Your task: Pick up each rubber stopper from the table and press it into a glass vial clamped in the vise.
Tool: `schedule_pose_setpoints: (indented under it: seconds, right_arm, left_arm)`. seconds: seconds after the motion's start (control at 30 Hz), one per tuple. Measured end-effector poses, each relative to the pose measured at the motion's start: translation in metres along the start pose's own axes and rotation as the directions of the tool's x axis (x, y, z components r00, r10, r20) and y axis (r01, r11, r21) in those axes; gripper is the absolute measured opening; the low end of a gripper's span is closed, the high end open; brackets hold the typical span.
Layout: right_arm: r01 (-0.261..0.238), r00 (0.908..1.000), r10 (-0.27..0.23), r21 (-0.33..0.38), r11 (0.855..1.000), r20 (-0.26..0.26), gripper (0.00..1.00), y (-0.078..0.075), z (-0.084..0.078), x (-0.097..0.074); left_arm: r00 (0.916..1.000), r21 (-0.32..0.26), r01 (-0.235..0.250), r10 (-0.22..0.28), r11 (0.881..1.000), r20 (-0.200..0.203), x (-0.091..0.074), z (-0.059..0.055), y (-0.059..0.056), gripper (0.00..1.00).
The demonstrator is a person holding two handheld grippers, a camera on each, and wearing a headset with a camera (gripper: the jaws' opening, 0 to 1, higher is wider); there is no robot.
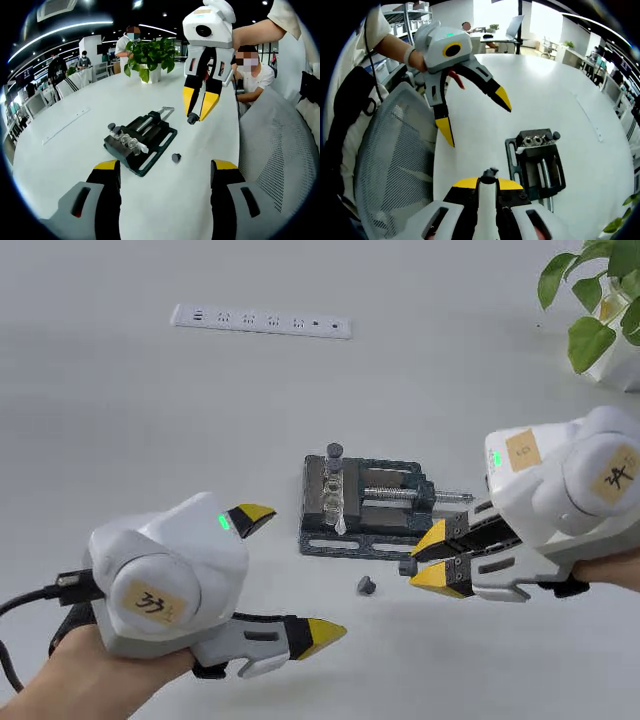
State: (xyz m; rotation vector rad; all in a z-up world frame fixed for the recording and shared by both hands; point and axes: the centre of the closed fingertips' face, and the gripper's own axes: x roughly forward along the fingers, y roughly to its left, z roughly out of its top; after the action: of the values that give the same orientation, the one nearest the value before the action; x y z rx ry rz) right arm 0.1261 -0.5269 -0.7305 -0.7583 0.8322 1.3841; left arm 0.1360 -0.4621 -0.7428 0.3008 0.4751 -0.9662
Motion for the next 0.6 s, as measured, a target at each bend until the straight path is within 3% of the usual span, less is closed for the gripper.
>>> schedule_pose_setpoints:
  seconds: [0.1, 0.17, 0.3, 0.43, 0.6]
  right_arm:
    - [-0.051, 0.9975, 0.048, -0.048, 0.998, -0.052, 0.08, 0.002, 0.003, -0.005]
    - [-0.057, 0.9946, 0.05, -0.078, 0.995, -0.091, 0.08, -0.002, 0.004, -0.007]
    - [-0.08, 0.9898, 0.067, -0.108, 0.991, -0.126, 0.08, -0.003, 0.012, -0.012]
    - [-0.104, 0.9826, 0.08, -0.138, 0.985, -0.168, 0.08, -0.004, 0.018, -0.016]
    - [-0.139, 0.973, 0.1, -0.179, 0.974, -0.208, 0.08, -0.003, 0.024, -0.021]
  left_arm:
    - [0.9998, 0.055, 0.02, -0.02, 0.998, -0.001, 0.004, 0.011, -0.006, 0.58]
    - [0.9994, 0.099, 0.034, -0.034, 0.995, 0.0, 0.008, 0.017, -0.011, 0.55]
    - [0.9974, 0.128, 0.071, -0.072, 0.989, 0.005, 0.016, 0.03, -0.02, 0.48]
    - [0.9946, 0.147, 0.099, -0.103, 0.984, 0.015, 0.024, 0.045, -0.025, 0.31]
    - [0.9905, 0.154, 0.122, -0.13, 0.981, 0.044, 0.028, 0.063, -0.029, 0.19]
